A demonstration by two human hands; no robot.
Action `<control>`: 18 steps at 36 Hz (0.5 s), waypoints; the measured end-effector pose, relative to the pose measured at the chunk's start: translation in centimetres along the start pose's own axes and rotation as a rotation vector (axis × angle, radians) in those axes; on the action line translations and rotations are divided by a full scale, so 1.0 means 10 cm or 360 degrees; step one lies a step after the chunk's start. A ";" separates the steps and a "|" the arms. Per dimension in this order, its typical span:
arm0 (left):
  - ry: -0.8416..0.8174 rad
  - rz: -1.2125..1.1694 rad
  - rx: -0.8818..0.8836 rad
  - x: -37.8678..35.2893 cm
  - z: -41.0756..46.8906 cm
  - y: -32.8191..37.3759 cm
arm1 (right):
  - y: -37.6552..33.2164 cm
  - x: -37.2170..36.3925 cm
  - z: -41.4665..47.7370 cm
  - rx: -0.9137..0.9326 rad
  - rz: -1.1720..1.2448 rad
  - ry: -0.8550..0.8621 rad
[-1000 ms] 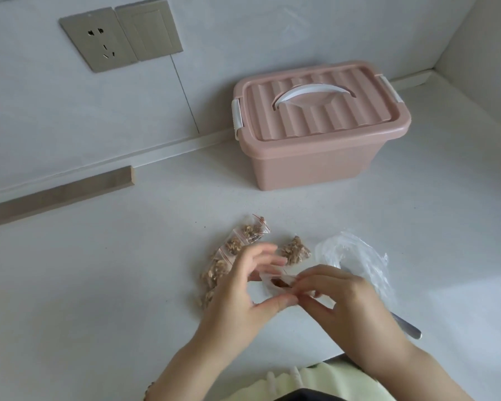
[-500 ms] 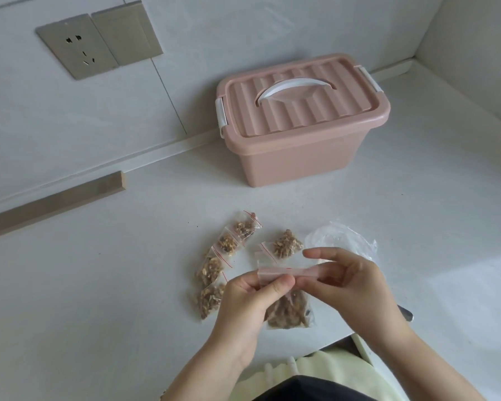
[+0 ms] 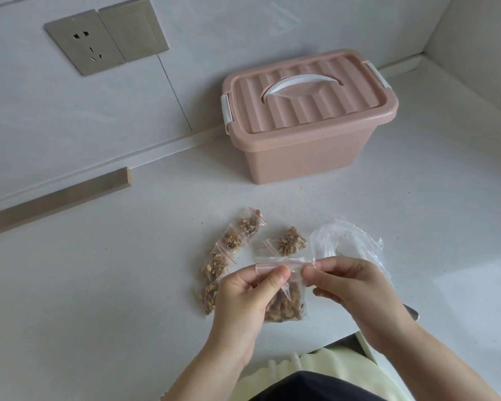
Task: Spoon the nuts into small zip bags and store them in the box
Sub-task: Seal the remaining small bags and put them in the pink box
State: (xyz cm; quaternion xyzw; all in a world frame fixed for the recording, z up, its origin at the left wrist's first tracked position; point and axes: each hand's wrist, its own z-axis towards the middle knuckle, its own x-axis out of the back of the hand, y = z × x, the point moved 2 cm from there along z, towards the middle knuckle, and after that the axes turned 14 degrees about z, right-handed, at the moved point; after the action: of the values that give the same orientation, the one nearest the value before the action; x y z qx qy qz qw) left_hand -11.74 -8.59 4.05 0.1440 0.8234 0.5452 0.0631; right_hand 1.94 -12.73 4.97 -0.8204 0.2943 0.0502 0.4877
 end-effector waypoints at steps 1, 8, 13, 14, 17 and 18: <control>0.0000 0.0010 -0.0008 0.00 -0.01 0.01 | 0.00 0.00 0.00 -0.0001 0.0024 0.0021; 0.0052 0.0123 -0.0099 -0.01 -0.03 0.05 | 0.00 0.02 0.00 -0.0075 0.0041 -0.0020; 0.0044 0.0170 -0.0153 0.01 -0.02 0.08 | -0.01 0.02 0.01 -0.0144 -0.0005 -0.0075; 0.0039 0.0166 -0.0163 0.01 -0.02 0.09 | -0.01 0.02 0.02 -0.0142 -0.0005 -0.0077; 0.0047 0.0142 -0.0165 0.00 -0.02 0.11 | -0.01 0.03 0.02 -0.0135 0.0006 -0.0066; 0.0050 0.0141 -0.0163 0.00 -0.02 0.11 | 0.00 0.03 0.02 -0.0135 0.0018 -0.0058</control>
State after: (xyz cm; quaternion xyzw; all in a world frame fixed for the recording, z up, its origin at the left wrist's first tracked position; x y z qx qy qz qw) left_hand -11.64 -8.38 5.10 0.1684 0.7882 0.5910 0.0331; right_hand 2.23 -12.64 4.79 -0.8376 0.2877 0.0803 0.4575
